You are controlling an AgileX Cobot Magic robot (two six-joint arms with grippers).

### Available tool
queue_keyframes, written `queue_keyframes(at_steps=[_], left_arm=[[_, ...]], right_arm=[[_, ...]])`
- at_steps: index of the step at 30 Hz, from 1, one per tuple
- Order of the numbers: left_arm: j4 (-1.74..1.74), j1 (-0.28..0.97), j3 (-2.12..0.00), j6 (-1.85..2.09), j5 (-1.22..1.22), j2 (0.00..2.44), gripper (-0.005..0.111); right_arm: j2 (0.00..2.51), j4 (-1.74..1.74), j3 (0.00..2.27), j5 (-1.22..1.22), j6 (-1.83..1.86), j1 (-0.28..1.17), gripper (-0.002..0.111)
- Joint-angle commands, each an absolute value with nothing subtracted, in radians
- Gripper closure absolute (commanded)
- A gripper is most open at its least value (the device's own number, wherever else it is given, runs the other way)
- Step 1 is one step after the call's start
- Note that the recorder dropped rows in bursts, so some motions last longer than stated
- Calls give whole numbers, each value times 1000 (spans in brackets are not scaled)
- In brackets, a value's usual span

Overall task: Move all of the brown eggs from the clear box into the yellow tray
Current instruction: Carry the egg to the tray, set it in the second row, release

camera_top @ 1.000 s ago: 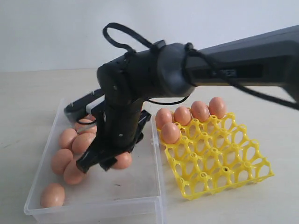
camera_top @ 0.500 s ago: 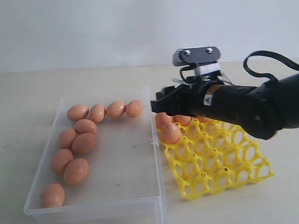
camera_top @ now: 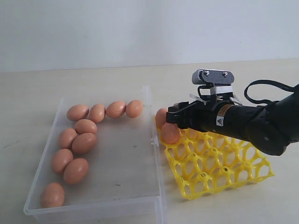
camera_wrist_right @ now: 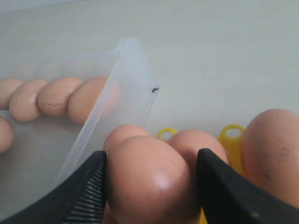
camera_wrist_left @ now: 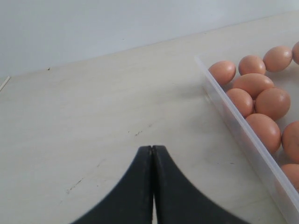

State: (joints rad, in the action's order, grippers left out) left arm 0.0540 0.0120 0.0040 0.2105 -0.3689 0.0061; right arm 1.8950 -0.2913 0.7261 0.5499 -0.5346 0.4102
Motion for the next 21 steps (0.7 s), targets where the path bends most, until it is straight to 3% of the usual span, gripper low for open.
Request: queue_keyframes(at_steps=[1,21], left_arm=[[62,10,0,205,-360,0,107],[62,10,0,205,-360,0,107]], right_arm=[[1917,-306,724,582,-539,405,108],[1850,-214,633,663,-392,402,108]])
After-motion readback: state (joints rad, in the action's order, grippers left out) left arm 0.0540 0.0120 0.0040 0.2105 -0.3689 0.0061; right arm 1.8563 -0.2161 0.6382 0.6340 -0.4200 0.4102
